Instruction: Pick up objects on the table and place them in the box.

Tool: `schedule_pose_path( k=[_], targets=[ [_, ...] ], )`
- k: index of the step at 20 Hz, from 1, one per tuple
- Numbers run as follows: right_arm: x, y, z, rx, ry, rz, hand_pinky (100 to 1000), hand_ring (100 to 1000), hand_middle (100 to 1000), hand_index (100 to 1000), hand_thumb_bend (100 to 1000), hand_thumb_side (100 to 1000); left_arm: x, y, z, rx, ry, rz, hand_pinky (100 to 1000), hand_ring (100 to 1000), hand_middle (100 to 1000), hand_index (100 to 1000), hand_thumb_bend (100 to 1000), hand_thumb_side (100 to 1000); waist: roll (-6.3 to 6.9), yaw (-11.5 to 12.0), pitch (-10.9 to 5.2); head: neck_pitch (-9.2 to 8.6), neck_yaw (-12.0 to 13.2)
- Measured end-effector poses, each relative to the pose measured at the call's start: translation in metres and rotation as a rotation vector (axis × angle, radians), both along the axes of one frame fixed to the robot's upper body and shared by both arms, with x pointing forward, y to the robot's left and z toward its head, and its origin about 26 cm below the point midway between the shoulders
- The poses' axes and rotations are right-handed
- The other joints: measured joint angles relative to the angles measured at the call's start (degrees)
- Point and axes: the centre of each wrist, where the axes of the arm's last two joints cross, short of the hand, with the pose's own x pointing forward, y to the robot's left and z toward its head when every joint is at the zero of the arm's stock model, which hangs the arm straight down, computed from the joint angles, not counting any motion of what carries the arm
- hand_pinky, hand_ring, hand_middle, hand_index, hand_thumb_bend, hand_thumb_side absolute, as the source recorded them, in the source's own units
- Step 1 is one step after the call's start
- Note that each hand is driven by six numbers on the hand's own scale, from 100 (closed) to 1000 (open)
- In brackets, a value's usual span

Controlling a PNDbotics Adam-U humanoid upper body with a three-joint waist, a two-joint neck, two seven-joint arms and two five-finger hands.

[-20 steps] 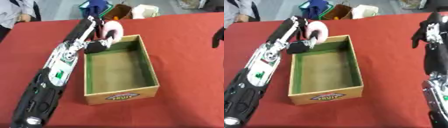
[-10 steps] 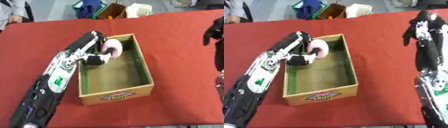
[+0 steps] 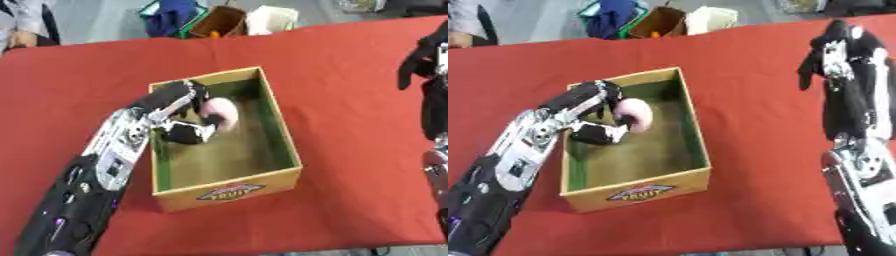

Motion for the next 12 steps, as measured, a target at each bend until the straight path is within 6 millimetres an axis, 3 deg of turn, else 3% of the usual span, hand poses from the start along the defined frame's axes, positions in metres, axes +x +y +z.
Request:
schedule_pose_path(
  k=[1,2,3,4,7,12],
  targets=[
    [0.0,0.0,0.0,0.0,0.0,0.0,170,332,362,494,100,475,0.0,0.0,0.0,0.014,0.0,0.001,478,627,658,725,190,384,0.0,-0.01,0.0,0.0,-0.01],
    [0.0,0.0,0.0,0.0,0.001,0.001,170,332,361,495,100,475,0.0,0.0,0.0,0.024,0.0,0.002,551,741,761,866,605,512,0.01,-0.01,0.0,0.0,-0.02],
    [0.0,0.0,0.0,-0.001,0.001,0.002,169,331,361,494,100,474,0.001,0.0,0.001,0.035,-0.002,0.006,563,757,775,888,748,541,0.02,-0.03,0.0,0.0,-0.02],
    [0.0,0.0,0.0,-0.001,0.002,0.002,169,331,361,494,100,472,0.001,0.0,0.003,0.047,-0.007,0.013,567,764,780,898,824,550,0.04,-0.11,0.0,0.0,-0.02],
    [-0.001,0.0,-0.002,-0.001,0.008,0.0,170,331,361,494,100,472,0.001,0.0,0.01,0.076,-0.029,0.034,577,778,791,917,978,595,0.08,-0.2,0.0,-0.01,0.01],
    [-0.001,0.0,-0.002,0.0,0.011,-0.001,169,331,361,494,100,473,0.0,0.002,0.017,0.113,-0.083,0.075,582,781,793,921,1000,647,0.07,-0.35,0.07,-0.13,0.07]
  ],
)
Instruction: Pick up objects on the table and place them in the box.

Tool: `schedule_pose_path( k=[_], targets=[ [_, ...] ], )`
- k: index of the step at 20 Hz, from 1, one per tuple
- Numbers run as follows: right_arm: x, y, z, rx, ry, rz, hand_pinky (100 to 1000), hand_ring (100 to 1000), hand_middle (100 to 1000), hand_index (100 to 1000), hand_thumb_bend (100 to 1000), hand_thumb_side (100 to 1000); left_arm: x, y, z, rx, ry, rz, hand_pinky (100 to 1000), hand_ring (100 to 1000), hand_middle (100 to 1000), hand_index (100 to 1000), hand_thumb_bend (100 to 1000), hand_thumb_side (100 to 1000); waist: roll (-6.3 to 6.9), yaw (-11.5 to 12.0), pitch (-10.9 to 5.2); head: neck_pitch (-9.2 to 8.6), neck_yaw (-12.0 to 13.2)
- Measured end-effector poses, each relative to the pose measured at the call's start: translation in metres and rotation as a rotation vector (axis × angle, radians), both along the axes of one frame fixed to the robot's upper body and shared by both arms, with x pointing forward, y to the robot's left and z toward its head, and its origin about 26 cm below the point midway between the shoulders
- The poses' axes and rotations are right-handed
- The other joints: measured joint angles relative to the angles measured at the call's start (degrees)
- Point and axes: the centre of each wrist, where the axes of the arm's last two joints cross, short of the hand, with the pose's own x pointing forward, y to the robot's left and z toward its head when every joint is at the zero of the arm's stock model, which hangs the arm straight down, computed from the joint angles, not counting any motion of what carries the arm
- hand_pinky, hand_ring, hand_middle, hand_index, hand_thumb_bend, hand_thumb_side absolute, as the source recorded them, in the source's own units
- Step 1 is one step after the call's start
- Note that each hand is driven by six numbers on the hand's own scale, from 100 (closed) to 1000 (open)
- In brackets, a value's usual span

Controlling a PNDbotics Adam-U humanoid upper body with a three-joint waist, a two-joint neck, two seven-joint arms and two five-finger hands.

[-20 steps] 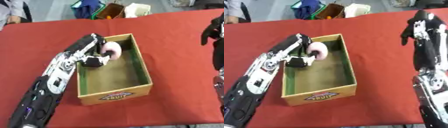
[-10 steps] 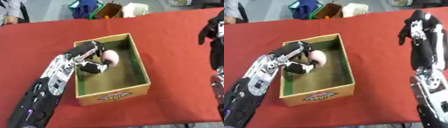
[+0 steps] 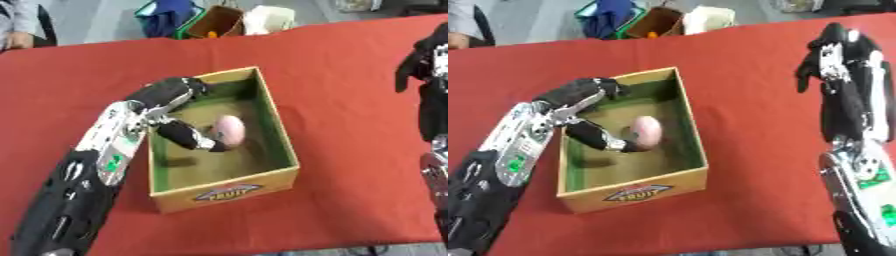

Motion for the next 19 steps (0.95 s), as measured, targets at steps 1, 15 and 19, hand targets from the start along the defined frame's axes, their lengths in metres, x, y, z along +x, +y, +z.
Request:
schedule_pose_path(
  k=[1,15,19],
  targets=[
    [0.0,0.0,0.0,0.0,0.0,0.0,169,331,361,494,100,473,0.0,0.001,0.001,0.003,-0.009,0.007,582,779,790,918,1000,652,0.0,-0.02,0.04,-0.16,0.01],
    [0.001,-0.005,0.006,0.009,-0.048,-0.034,180,340,371,498,100,475,-0.021,0.06,0.064,-0.476,-0.238,0.251,510,589,538,689,279,776,-0.32,3.89,1.45,-0.99,-3.87],
    [0.003,-0.006,0.011,0.002,-0.078,-0.042,192,352,382,507,100,477,-0.035,0.099,0.082,-0.62,-0.333,0.368,505,580,538,690,238,770,-0.46,5.14,1.9,-1.21,-4.34]
  ],
)
